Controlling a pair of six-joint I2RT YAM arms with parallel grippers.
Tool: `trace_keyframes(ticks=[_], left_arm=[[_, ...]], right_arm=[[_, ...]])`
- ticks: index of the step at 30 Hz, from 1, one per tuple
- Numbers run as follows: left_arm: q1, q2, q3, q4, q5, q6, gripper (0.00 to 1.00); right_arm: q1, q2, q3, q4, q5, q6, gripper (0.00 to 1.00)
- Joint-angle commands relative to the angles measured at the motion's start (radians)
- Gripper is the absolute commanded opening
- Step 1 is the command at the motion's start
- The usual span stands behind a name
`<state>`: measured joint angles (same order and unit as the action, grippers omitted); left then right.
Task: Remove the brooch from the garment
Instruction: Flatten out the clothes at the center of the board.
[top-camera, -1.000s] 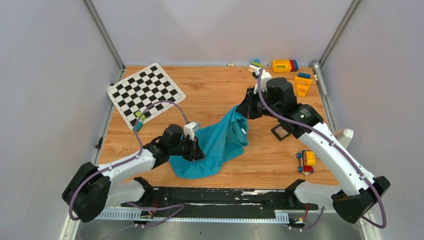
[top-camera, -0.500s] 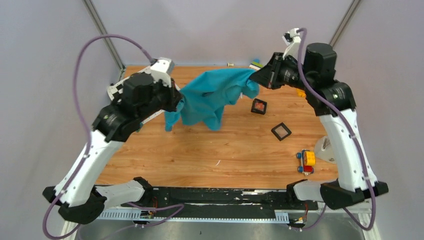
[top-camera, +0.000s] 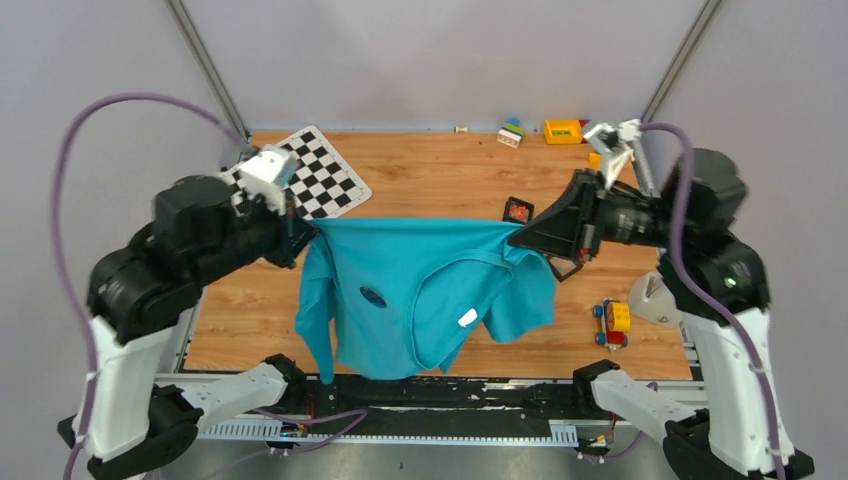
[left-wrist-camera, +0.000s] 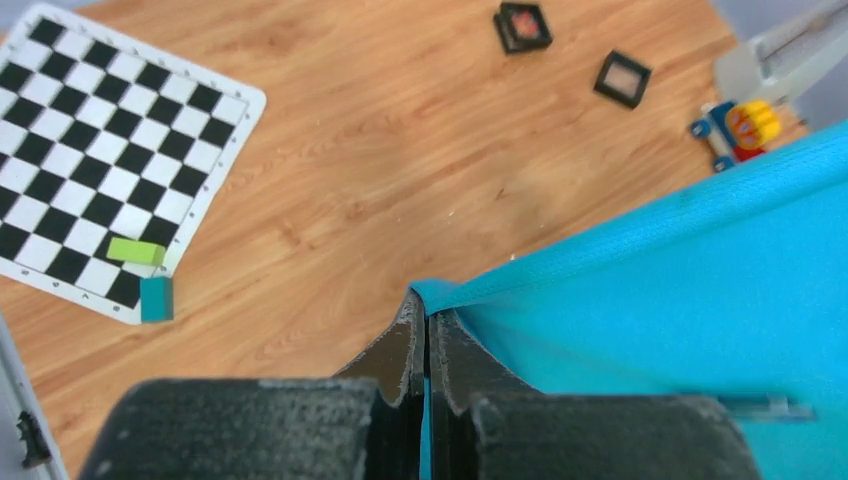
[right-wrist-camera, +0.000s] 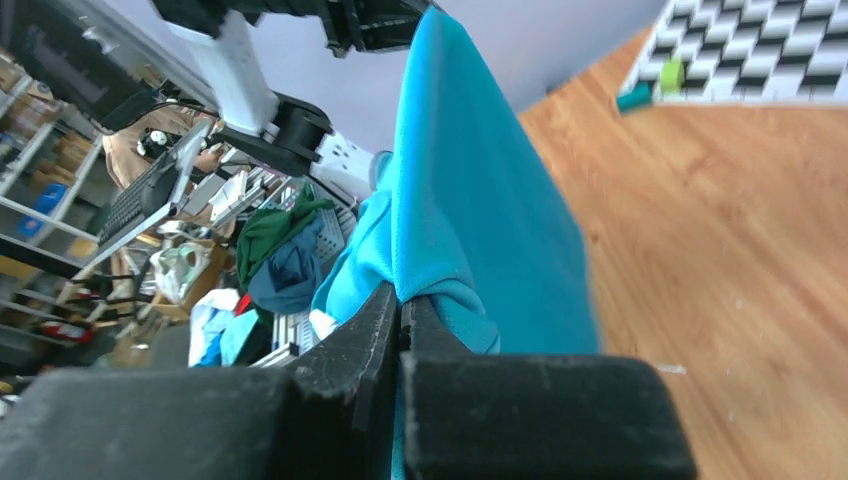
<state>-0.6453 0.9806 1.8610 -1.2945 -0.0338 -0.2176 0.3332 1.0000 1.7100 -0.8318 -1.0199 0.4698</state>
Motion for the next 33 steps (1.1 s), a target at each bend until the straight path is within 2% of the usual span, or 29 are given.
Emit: trace_keyframes(ticks=[1,4,5,6,7,8,9,11,12,17,20,24,29,33], left_arm=[[0.009,0.212,-0.137,0.038,0.024,0.038,0.0],[0.046,0.351,-0.239,0.197,0.058,0.022,0.0],[0.059,0.38,-0.253,0.226,0.059,0.014,0.07],[0.08,0.441,-0.254,0.274,0.052,0.01,0.16],[0.087,0.471,-0.242,0.289,0.044,0.002,0.46],[0.094,0.527,-0.233,0.298,0.026,0.0,0.58],[0.096,0.549,-0.215,0.298,0.017,0.0,0.76],[0.096,0.571,-0.234,0.318,0.011,0.003,0.84],[0.096,0.551,-0.252,0.355,0.01,0.005,0.84],[0.096,0.416,-0.476,0.517,0.02,-0.011,0.77],[0.095,0.355,-0.624,0.614,0.146,-0.04,0.66],[0.086,0.296,-0.882,0.822,0.239,-0.093,0.61],[0.084,0.283,-1.023,1.075,0.264,-0.113,0.62],[0.083,0.329,-1.052,1.161,0.274,-0.075,0.6]], right_arm=[[-0.018,0.142,-0.254,0.145,0.011,0.088,0.0],[-0.061,0.248,-0.362,0.243,0.172,0.114,0.01],[-0.079,0.293,-0.366,0.244,0.239,0.103,0.14],[-0.091,0.333,-0.363,0.23,0.313,0.092,0.38],[-0.095,0.364,-0.356,0.211,0.38,0.085,0.61],[-0.093,0.383,-0.355,0.199,0.413,0.074,0.75],[-0.087,0.391,-0.363,0.199,0.43,0.063,0.81],[-0.055,0.384,-0.408,0.211,0.486,0.04,0.83],[-0.035,0.374,-0.432,0.218,0.515,0.028,0.82],[0.08,0.333,-0.588,0.298,0.604,0.006,0.69],[0.157,0.332,-0.688,0.39,0.639,0.027,0.64],[0.251,0.396,-0.759,0.507,0.697,0.071,0.61],[0.293,0.52,-0.78,0.608,0.691,0.146,0.58],[0.313,0.61,-0.795,0.652,0.681,0.177,0.57]])
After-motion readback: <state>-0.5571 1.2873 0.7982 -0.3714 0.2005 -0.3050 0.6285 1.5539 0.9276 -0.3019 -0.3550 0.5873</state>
